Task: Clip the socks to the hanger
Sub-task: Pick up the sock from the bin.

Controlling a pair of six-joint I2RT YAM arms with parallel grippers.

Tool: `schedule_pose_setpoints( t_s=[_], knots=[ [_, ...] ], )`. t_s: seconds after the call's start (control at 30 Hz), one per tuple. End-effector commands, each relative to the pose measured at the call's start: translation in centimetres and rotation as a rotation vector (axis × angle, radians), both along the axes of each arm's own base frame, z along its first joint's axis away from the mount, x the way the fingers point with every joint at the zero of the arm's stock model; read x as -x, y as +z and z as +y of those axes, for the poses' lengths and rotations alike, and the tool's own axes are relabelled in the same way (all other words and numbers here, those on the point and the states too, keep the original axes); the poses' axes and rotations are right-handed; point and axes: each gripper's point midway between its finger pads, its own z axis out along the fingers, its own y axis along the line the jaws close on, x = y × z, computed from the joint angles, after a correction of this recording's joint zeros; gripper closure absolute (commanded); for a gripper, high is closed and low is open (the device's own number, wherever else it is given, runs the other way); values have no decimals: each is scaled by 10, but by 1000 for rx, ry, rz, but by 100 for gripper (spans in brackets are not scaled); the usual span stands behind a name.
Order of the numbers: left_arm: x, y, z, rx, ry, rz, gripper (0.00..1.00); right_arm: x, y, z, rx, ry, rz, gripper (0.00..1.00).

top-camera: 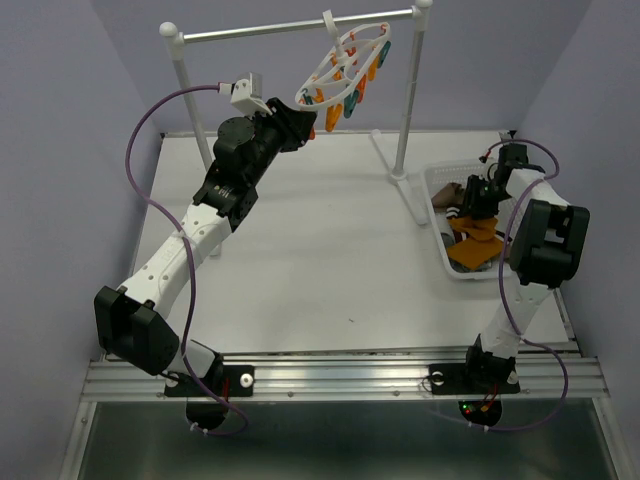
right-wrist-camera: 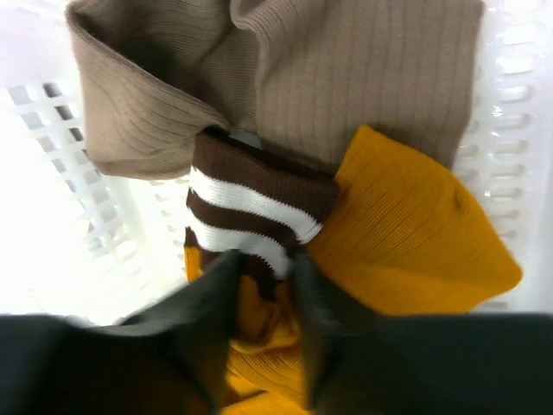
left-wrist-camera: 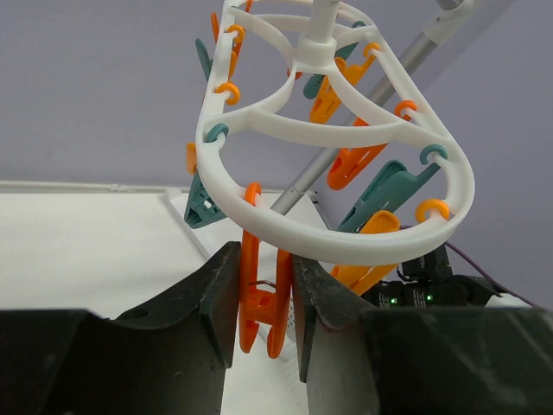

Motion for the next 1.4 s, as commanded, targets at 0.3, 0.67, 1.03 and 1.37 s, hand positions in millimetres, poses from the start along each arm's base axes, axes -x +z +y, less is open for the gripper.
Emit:
schedule_pose_setpoints(
  t_s=[0.3,0.67,1.03,1.37],
  knots=[
    [0,32,9,32,33,-67,100,-19,58,4,13,87,-222,96],
    [11,36,7,50,0,-71,100,2,194,33,76,306,-654,99],
    [22,42,8,82,-26,-73,100,54,282,199,-114,842,-1217,98],
    [30,46,4,121,-63,-39,100,83,325,308,-522,997,-1454,98]
  ],
)
